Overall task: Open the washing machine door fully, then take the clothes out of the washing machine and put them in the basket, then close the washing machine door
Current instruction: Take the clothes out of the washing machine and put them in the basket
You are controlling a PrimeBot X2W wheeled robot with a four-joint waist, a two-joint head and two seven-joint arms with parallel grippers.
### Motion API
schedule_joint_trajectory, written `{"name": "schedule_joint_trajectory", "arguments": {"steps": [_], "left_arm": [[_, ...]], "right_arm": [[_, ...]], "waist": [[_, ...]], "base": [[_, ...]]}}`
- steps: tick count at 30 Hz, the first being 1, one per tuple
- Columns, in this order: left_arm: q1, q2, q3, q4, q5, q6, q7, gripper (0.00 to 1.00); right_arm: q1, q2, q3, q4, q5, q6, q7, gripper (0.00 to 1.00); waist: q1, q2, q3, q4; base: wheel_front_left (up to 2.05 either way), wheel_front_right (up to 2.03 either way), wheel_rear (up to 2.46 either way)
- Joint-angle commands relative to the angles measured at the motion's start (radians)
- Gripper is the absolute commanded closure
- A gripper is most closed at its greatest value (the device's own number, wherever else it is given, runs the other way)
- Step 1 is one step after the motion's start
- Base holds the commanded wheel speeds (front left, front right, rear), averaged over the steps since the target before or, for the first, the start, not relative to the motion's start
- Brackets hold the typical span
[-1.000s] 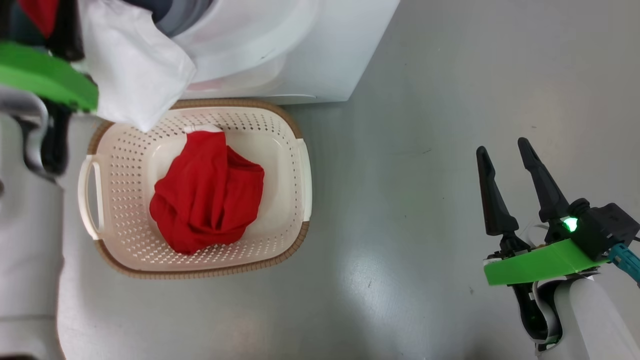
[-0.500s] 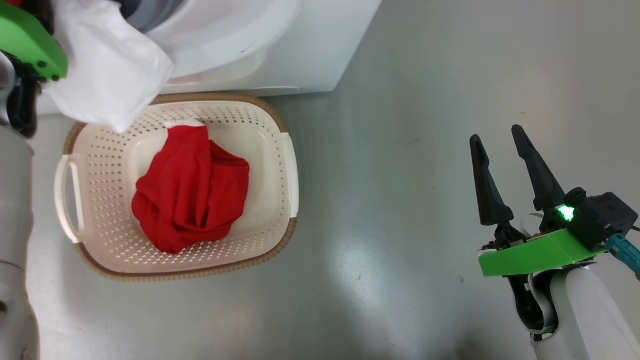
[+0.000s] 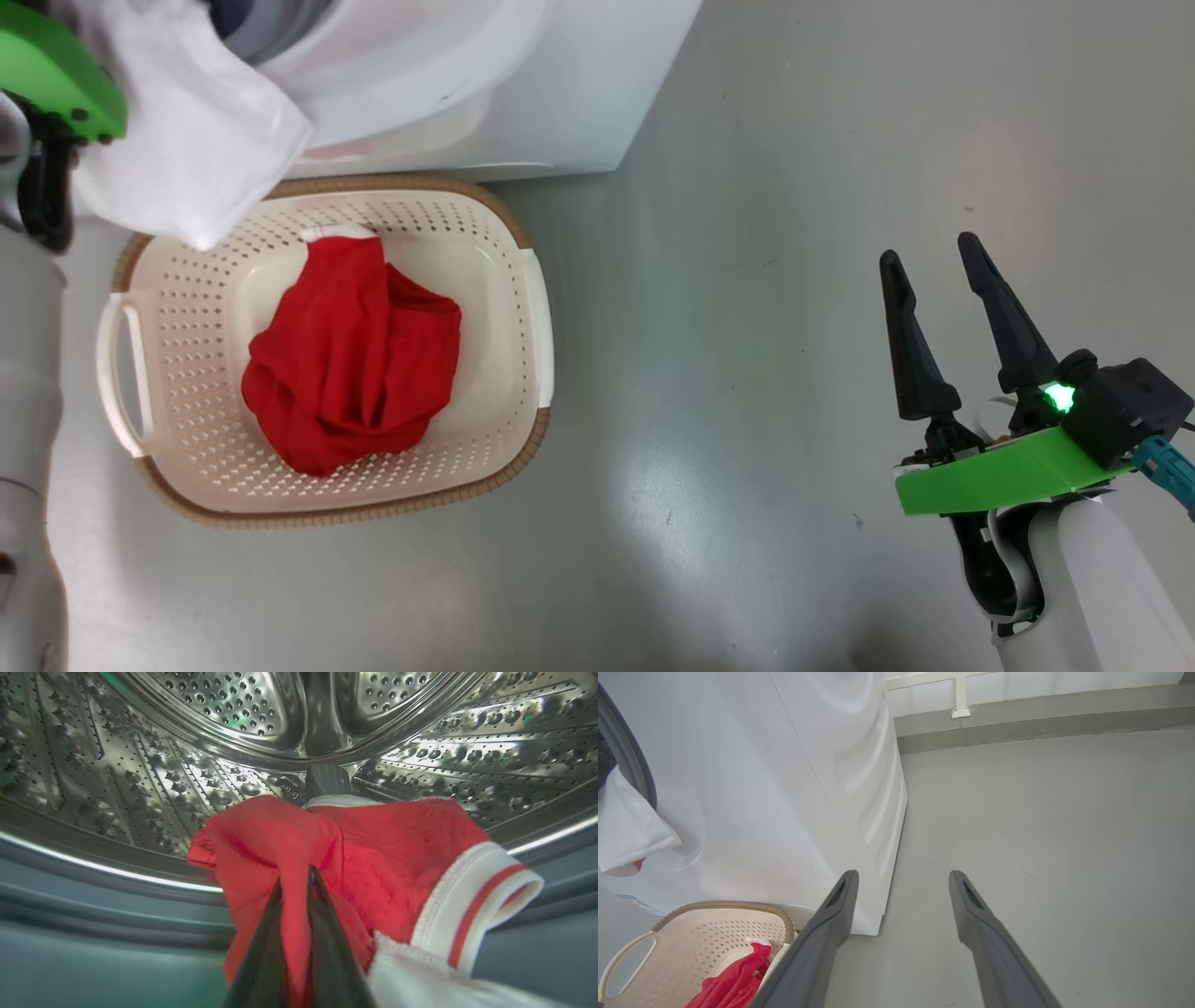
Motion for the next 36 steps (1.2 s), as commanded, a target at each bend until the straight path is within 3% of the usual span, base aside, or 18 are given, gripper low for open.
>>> {"name": "schedule_joint_trajectory", "arguments": {"steps": [1,6,13,14,21,27,36], "left_arm": [[0.009,0.048,0.003,-0.027,-0.019,0.001,-0.026,1.0],[0.062,0.042,0.012,-0.104,-0.056,0.001,-0.06,1.0],[0.284,0.008,0.174,-0.498,-0.03,0.005,-0.062,1.0],[0.284,0.008,0.174,-0.498,-0.03,0.005,-0.062,1.0],[0.509,-0.109,0.301,-0.841,0.052,0.001,-0.062,1.0],[0.659,-0.164,0.32,-1.109,0.051,0.001,-0.062,1.0],[0.828,-0.191,0.325,-1.393,0.04,0.001,-0.062,1.0]], "right_arm": [[0.014,0.002,0.017,-0.023,0.004,0.006,-0.006,0.0],[0.025,0.002,0.012,-0.021,0.001,0.006,-0.006,0.0],[0.047,0.002,-0.002,-0.022,-0.009,0.006,-0.006,0.0],[0.047,0.002,-0.002,-0.022,-0.009,0.006,-0.006,0.0],[0.069,0.002,-0.009,-0.022,-0.021,0.006,-0.006,0.0],[0.076,0.002,-0.005,-0.018,-0.028,0.006,-0.006,0.0],[0.08,0.002,-0.003,-0.016,-0.028,0.006,-0.006,0.0]], "waist": [[0.0,-0.0001,-0.008,0.006],[0.0,-0.0001,-0.029,0.018],[0.0,-0.0001,-0.063,0.042],[0.0,-0.0001,-0.063,0.042],[0.0,-0.0001,-0.096,0.072],[0.0,-0.0001,-0.111,0.088],[0.0,-0.0001,-0.115,0.091]], "base": [[0.0,0.0,0.0],[0.0,0.0,0.0],[0.0,0.0,0.0],[0.0,0.0,0.0],[0.0,0.0,0.0],[0.0,0.0,0.0],[0.0,0.0,0.0]]}}
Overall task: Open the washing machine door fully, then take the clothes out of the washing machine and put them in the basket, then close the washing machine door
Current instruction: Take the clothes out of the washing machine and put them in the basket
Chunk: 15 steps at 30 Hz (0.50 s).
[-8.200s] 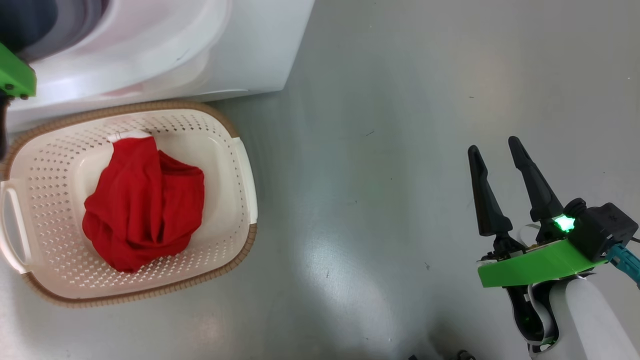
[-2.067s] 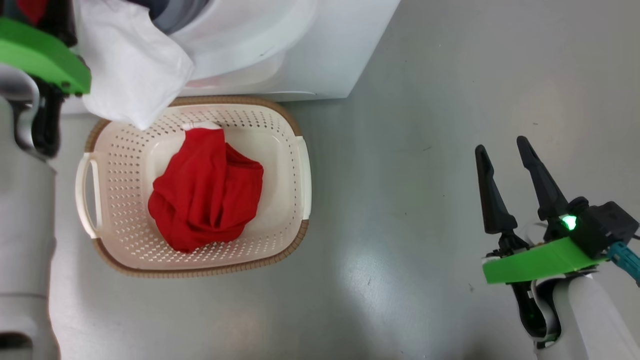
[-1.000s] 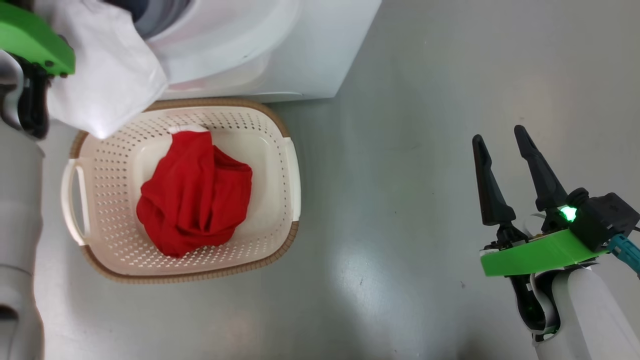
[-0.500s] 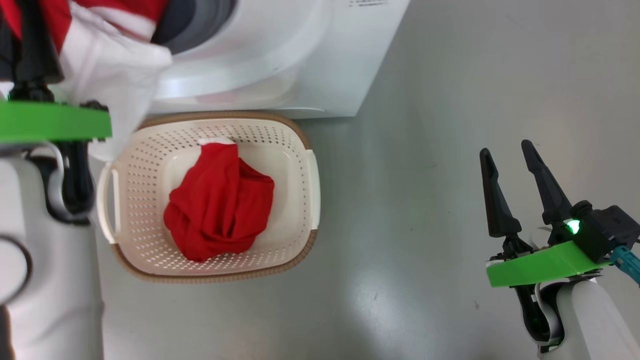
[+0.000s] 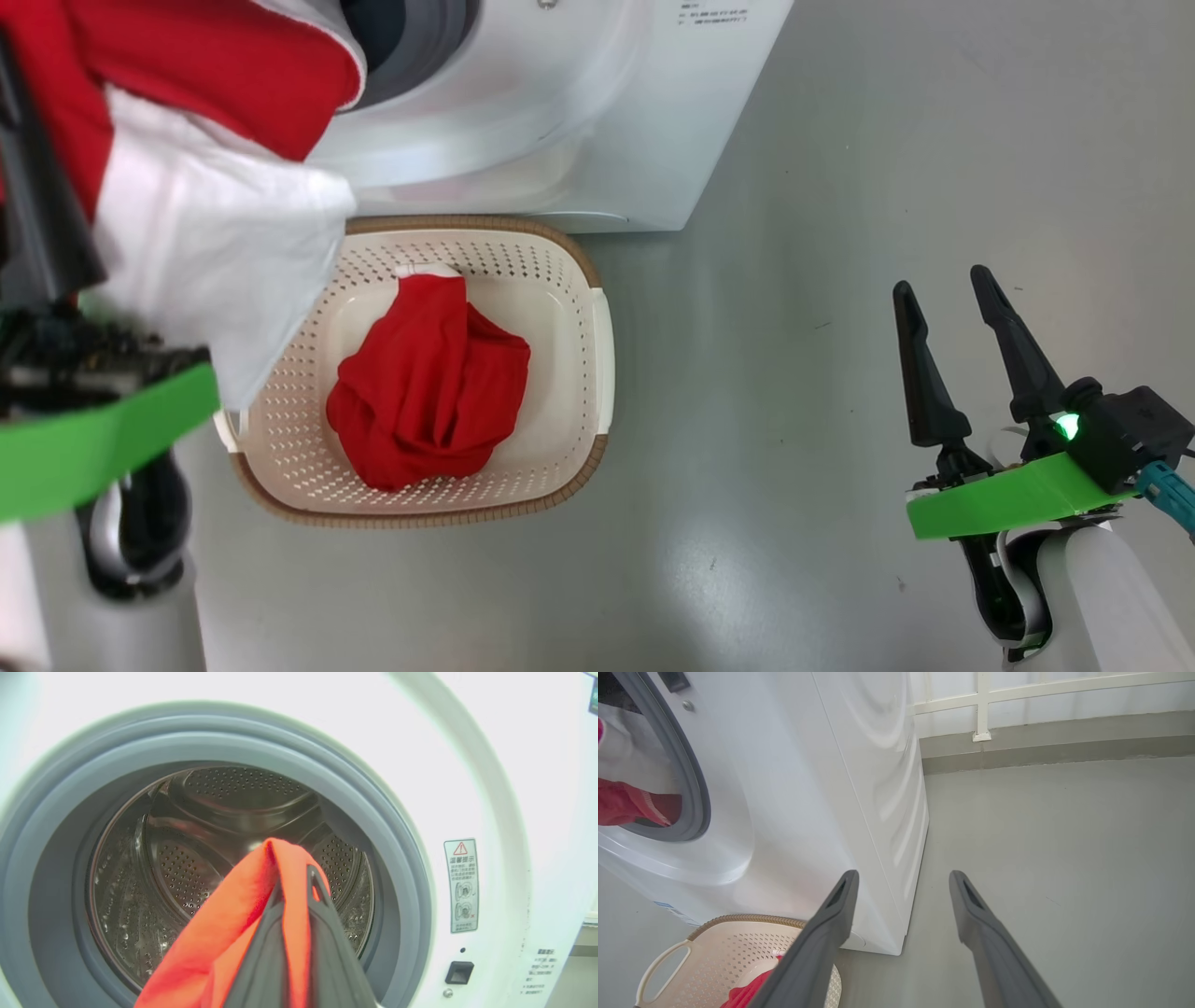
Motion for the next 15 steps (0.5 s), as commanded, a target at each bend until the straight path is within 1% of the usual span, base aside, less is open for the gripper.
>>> {"name": "schedule_joint_trajectory", "arguments": {"steps": [1,3,4,8,12,15], "left_arm": [[0.034,0.028,0.032,-0.052,0.001,0.001,-0.005,1.0],[0.056,0.027,0.036,-0.092,-0.02,0.001,-0.005,1.0],[0.069,0.027,0.046,-0.145,-0.035,0.0,-0.005,1.0],[0.097,0.027,0.058,-0.232,-0.048,0.0,-0.005,1.0],[0.136,0.027,0.06,-0.274,-0.066,0.001,-0.005,1.0],[0.181,0.027,0.04,-0.265,-0.081,0.001,-0.005,1.0]], "right_arm": [[0.03,0.002,0.025,-0.02,-0.009,0.006,-0.006,0.0],[0.03,0.002,0.023,-0.021,-0.01,0.006,-0.006,0.0],[0.03,0.002,0.023,-0.022,-0.011,0.006,-0.006,0.0],[0.028,0.002,0.023,-0.023,-0.012,0.006,-0.006,0.0],[0.025,0.002,0.026,-0.022,-0.011,0.006,-0.006,0.0],[0.022,0.002,0.027,-0.022,-0.009,0.006,-0.006,0.0]], "waist": [[0.0,0.0,0.001,0.0],[0.0,0.0,0.003,0.0],[0.0,0.0,0.006,0.001],[0.0,0.0,0.01,0.001],[0.0,0.0,0.013,-0.003],[0.0,0.0,0.016,-0.008]], "base": [[0.0,0.0,0.0],[0.0,0.0,0.0],[0.0,0.0,0.0],[0.0,0.0,0.0],[0.0,0.0,0.0],[0.0,0.0,0.0]]}}
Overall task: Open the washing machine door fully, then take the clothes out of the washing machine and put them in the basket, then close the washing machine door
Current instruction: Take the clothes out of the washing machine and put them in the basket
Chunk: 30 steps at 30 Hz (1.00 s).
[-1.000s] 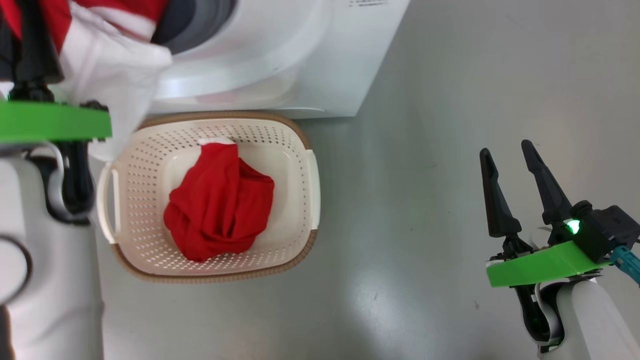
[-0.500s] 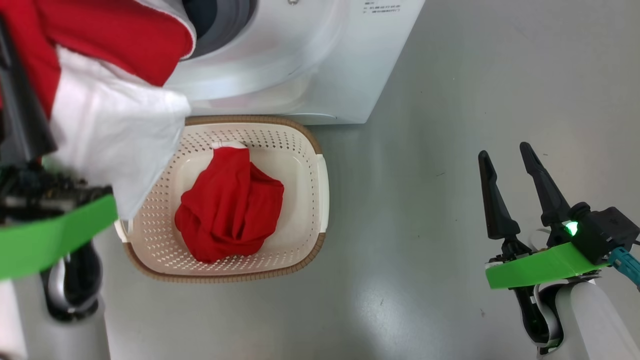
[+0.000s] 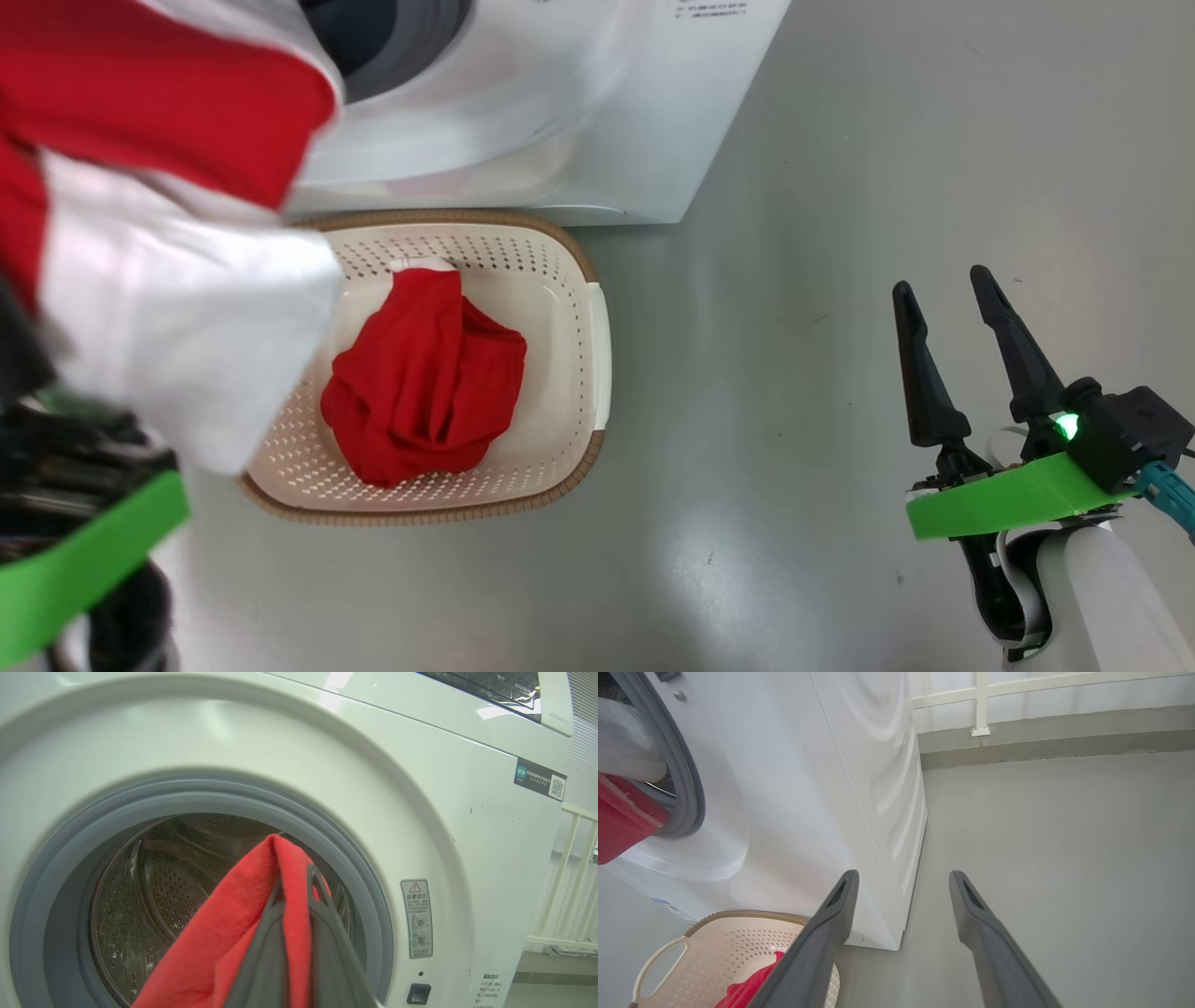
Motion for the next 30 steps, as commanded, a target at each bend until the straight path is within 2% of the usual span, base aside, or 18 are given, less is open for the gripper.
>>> {"name": "schedule_joint_trajectory", "arguments": {"steps": [1,7,11,23,30], "left_arm": [[0.06,0.027,0.009,-0.006,-0.015,0.004,-0.004,1.0],[0.097,0.027,-0.019,0.105,-0.03,0.007,-0.004,1.0],[0.084,0.027,-0.039,0.234,-0.044,0.005,-0.004,1.0],[-0.056,0.027,-0.102,0.664,0.072,0.001,-0.004,1.0],[-0.143,0.033,-0.102,0.927,0.135,0.001,-0.004,1.0]], "right_arm": [[0.021,0.002,0.027,-0.021,-0.006,0.007,-0.006,0.0],[0.016,0.002,0.025,-0.023,-0.003,0.007,-0.006,0.0],[0.009,0.002,0.027,-0.024,-0.003,0.007,-0.006,0.0],[-0.014,0.002,0.045,-0.03,0.014,0.007,-0.006,0.0],[-0.021,0.002,0.047,-0.037,0.023,0.007,-0.006,0.0]], "waist": [[0.0,0.0,0.003,-0.005],[0.0,0.0,0.01,-0.006],[0.0,0.0,0.02,-0.008],[0.0,0.0,0.07,-0.051],[0.0,0.0,0.1,-0.081]], "base": [[0.0,0.0,0.0],[0.0,0.0,0.0],[0.0,0.0,0.0],[0.0,0.0,0.0],[0.0,0.0,0.0]]}}
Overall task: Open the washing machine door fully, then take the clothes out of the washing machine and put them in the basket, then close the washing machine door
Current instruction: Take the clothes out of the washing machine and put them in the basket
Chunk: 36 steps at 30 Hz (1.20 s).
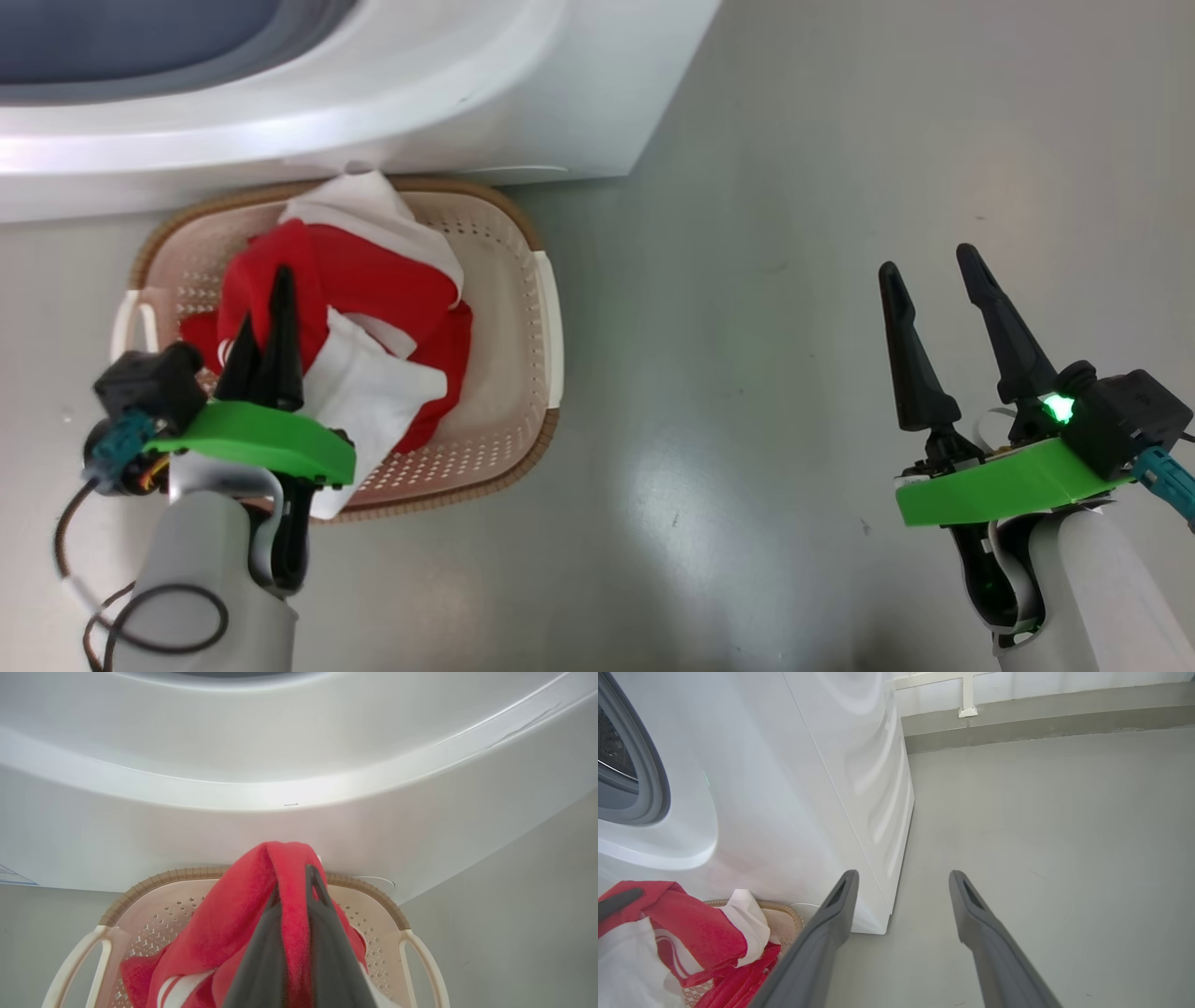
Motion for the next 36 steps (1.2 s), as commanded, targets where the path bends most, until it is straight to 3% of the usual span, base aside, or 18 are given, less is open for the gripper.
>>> {"name": "schedule_joint_trajectory", "arguments": {"steps": [1,10,11,12,14,15,16,17,25,36], "left_arm": [[-0.009,0.034,0.023,0.023,0.018,0.001,-0.005,1.0],[-0.106,0.06,0.024,0.211,0.051,0.001,-0.005,1.0],[-0.115,0.061,0.028,0.225,0.053,0.001,-0.005,0.87],[-0.123,0.061,0.031,0.236,0.055,0.001,-0.005,0.81],[-0.135,0.061,0.036,0.25,0.057,0.001,-0.005,0.53],[-0.139,0.06,0.038,0.254,0.058,0.001,-0.005,0.35],[-0.141,0.06,0.039,0.257,0.059,0.001,-0.005,0.04],[-0.142,0.059,0.039,0.259,0.059,0.001,-0.005,0.0],[-0.114,0.055,0.049,0.242,0.048,0.001,-0.005,0.0],[0.005,0.044,0.069,0.09,0.02,0.001,-0.005,0.0]], "right_arm": [[0.008,0.002,0.022,-0.024,0.004,0.006,-0.006,0.0],[0.003,0.002,0.02,-0.033,0.007,0.006,-0.006,0.0],[0.002,0.002,0.02,-0.033,0.007,0.006,-0.006,0.0],[0.001,0.002,0.02,-0.034,0.007,0.006,-0.006,0.0],[0.0,0.002,0.019,-0.033,0.008,0.006,-0.006,0.0],[0.0,0.002,0.018,-0.032,0.008,0.006,-0.006,0.0],[0.0,0.002,0.017,-0.031,0.008,0.006,-0.006,0.0],[0.0,0.002,0.017,-0.031,0.008,0.006,-0.006,0.0],[0.003,0.002,0.013,-0.019,0.006,0.006,-0.006,0.0],[0.031,0.002,0.007,0.009,-0.001,0.006,-0.006,0.0]], "waist": [[0.0,0.0,0.014,-0.015],[0.0,0.0,0.041,-0.03],[0.0,0.0,0.043,-0.03],[0.0,0.0,0.045,-0.03],[0.0,0.0,0.045,-0.03],[0.0,0.0,0.045,-0.03],[0.0,0.0,0.044,-0.029],[0.0,0.0,0.041,-0.029],[0.0,0.0,0.0,-0.019],[0.0,0.0,-0.126,-0.005]], "base": [[0.0,0.0,0.0],[0.0,0.0,0.0],[0.0,0.0,0.0],[0.0,0.0,0.0],[0.0,0.0,0.0],[0.0,0.0,0.0],[0.0,0.0,0.0],[0.0,0.0,0.0],[0.0,0.0,0.0],[0.0,0.0,0.0]]}}
